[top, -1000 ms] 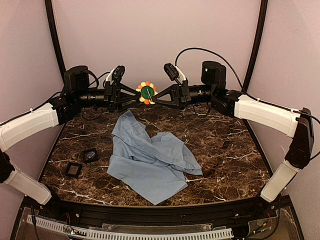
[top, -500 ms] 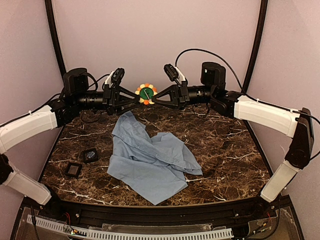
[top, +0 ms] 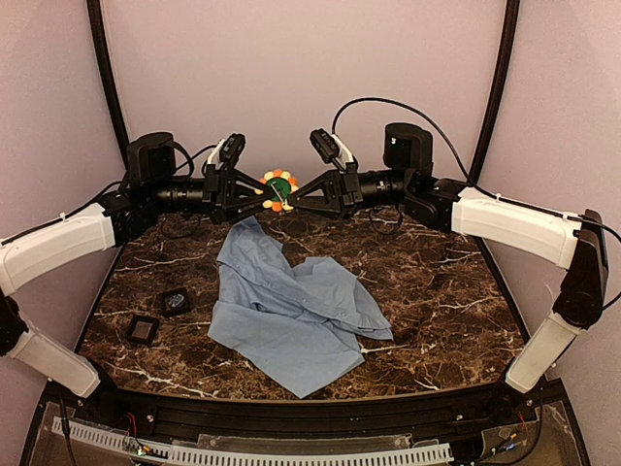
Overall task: Remove the brooch from the garment
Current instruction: Pass from the right arm to the left
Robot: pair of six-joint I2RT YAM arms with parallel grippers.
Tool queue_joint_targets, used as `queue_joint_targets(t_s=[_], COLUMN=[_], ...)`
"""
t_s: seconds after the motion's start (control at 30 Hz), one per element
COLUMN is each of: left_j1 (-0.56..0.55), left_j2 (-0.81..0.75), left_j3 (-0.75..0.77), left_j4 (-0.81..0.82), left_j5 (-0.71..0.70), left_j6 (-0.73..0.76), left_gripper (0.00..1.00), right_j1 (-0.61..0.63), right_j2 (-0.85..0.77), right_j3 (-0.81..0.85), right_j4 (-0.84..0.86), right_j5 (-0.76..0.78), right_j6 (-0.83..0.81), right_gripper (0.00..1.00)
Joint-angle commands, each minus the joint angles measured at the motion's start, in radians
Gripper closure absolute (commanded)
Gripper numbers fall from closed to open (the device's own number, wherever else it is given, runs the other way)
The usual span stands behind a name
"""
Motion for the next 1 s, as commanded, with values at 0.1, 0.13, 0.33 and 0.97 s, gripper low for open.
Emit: queue_joint_targets(t_s=[0.1,0.13,0.33,0.97], left_j1=[-0.013,-0.013,-0.014,-0.014], left_j2=[0.009,0.01,0.007,0.005], left_j3=[0.033,0.033,0.033,0.029], left_j4=[0.016,0.016,0.016,0.03], left_j5=[0.019,0.02,0.022,0.029], left_j6=[0.009,0.009,0.009,-0.001], left_gripper=[0.65,0.65,0.67,0.75], right_j1=[0.015,0.016,0.017,0.017], right_j2=[0.024,0.025,0.028,0.023], right_j3=[0.04,0.04,0.036,0.007], right_j4=[0.013,0.012,0.018,0.078], right_j5=[0.011,0.011,0.015,0.029], right_j6=[-0.012,-0.012,-0.011,0.023], right_gripper=[1.0,1.0,1.0,1.0])
